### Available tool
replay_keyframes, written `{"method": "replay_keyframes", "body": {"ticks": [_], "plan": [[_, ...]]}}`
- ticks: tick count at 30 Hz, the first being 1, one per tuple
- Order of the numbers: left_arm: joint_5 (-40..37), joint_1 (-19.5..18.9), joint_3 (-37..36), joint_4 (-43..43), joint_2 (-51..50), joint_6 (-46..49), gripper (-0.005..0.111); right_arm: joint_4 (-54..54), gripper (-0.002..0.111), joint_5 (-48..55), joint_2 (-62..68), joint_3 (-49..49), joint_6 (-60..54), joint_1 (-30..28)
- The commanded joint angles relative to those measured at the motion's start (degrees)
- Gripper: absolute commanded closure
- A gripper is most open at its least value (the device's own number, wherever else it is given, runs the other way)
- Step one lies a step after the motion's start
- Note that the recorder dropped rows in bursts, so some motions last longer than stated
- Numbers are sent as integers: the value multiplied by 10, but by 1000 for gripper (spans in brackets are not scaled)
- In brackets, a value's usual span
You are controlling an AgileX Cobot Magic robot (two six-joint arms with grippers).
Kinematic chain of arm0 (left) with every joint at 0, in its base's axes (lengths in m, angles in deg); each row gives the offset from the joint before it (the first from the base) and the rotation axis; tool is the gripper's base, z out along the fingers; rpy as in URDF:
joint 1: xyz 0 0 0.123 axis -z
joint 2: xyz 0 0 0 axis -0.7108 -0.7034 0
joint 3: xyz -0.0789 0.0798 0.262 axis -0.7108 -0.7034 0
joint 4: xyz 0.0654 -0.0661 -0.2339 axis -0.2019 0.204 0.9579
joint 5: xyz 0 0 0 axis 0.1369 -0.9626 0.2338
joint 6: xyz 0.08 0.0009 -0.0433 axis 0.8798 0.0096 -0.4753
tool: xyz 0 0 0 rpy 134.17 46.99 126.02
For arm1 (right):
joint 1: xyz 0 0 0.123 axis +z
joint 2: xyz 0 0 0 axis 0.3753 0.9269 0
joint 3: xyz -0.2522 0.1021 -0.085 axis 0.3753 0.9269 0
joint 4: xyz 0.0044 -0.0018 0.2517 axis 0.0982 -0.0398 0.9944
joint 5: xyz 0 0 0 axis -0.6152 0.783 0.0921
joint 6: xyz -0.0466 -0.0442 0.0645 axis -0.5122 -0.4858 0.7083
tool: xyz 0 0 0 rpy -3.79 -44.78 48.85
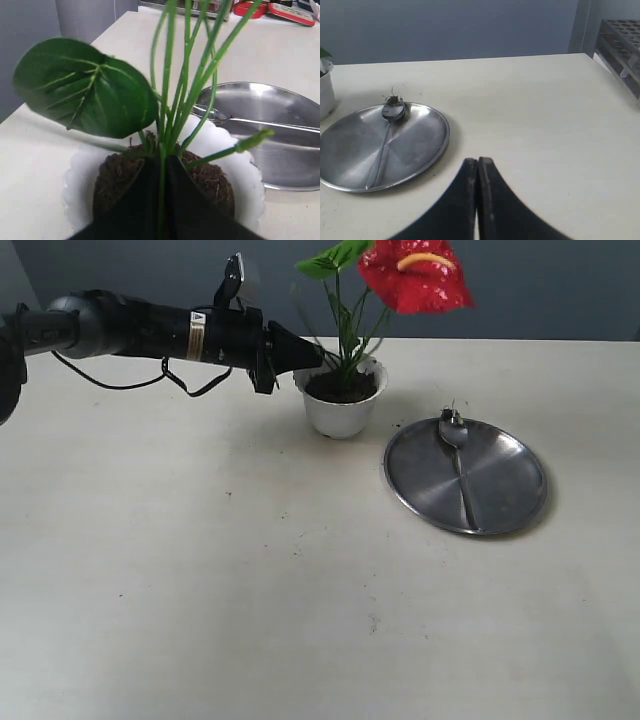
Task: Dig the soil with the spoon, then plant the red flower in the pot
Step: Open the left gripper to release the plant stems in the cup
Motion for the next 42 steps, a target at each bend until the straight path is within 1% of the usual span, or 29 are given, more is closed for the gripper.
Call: {"method": "replay_keyframes", "body": {"ticks": [1,13,24,42], "plan": [[-6,5,-6,-15,-8,2,106,0,109,-4,-2,1,-3,-3],[1,3,-6,-11,-8,2,106,0,109,-4,-2,1,-3,-3],[9,-20,-6,-11,9,2,106,0,109,-4,-2,1,-3,-3],[29,-16,-6,-13,10,-1,106,0,109,-4,-2,1,-3,-3]]}}
